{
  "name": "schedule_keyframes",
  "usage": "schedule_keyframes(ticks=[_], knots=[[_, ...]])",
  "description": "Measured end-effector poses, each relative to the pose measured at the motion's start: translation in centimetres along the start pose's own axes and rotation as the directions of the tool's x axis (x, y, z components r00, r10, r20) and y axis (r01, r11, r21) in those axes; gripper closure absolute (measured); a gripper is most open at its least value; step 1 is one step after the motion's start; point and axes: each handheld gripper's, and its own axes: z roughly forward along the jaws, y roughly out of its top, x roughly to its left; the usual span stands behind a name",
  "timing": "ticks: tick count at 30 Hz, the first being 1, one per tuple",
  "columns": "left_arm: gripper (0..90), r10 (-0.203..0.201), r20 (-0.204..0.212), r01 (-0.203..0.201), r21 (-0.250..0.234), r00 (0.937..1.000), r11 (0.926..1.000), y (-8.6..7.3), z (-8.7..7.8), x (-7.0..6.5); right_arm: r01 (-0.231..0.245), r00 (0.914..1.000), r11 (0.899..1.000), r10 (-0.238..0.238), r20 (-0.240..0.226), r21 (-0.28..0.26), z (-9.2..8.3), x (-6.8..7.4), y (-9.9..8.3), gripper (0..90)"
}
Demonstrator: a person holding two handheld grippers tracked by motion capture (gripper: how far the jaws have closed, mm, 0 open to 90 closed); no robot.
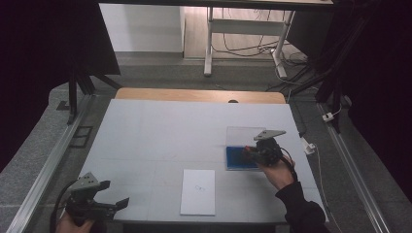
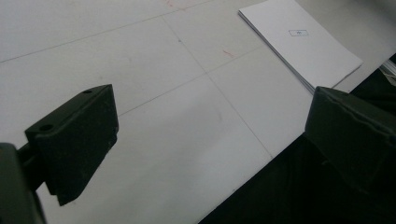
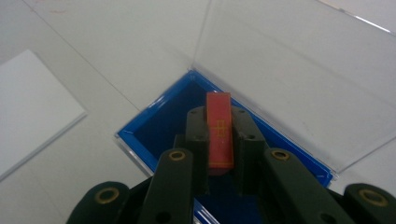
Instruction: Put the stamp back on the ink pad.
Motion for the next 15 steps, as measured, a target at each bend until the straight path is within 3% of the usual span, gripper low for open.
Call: schedule_keyframes(ticks=[15], knots=[[3.1,-0.001,-0.001,0.001,0.001,1.0000,1.0000,0.0,0.0,0.0,0.015,0.9998,0.999,-0.016,0.013,0.047,1.3,-0.4,-0.3,78.9]])
